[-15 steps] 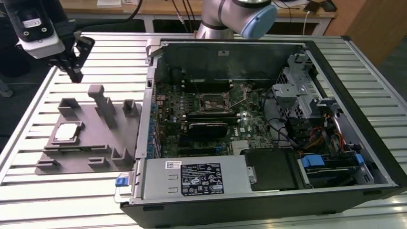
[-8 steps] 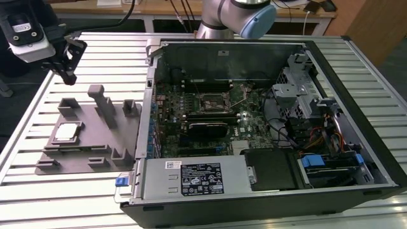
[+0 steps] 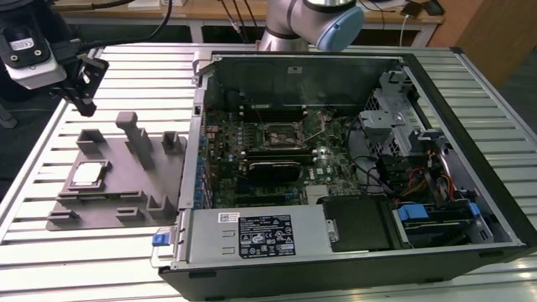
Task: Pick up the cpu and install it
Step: 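Reach for the cpu, then pick up the cpu and move it towards the insertion slot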
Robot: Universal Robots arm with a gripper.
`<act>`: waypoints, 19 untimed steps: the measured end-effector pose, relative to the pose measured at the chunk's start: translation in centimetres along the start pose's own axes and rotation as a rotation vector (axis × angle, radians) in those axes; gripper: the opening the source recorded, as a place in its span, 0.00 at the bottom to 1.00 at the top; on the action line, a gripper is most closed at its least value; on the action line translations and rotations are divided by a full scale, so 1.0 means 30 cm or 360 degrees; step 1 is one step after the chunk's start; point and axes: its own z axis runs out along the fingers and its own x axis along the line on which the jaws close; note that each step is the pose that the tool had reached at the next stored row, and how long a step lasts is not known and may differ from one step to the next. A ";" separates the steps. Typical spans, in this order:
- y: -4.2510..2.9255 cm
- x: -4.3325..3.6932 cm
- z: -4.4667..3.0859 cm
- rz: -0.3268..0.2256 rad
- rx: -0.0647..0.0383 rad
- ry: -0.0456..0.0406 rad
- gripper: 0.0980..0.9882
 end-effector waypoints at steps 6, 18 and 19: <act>-0.012 0.025 0.026 0.0000 0.0000 0.0000 0.01; -0.024 0.047 0.049 0.0000 0.0008 -0.0001 0.01; -0.024 0.047 0.049 0.0000 0.0008 -0.0001 0.01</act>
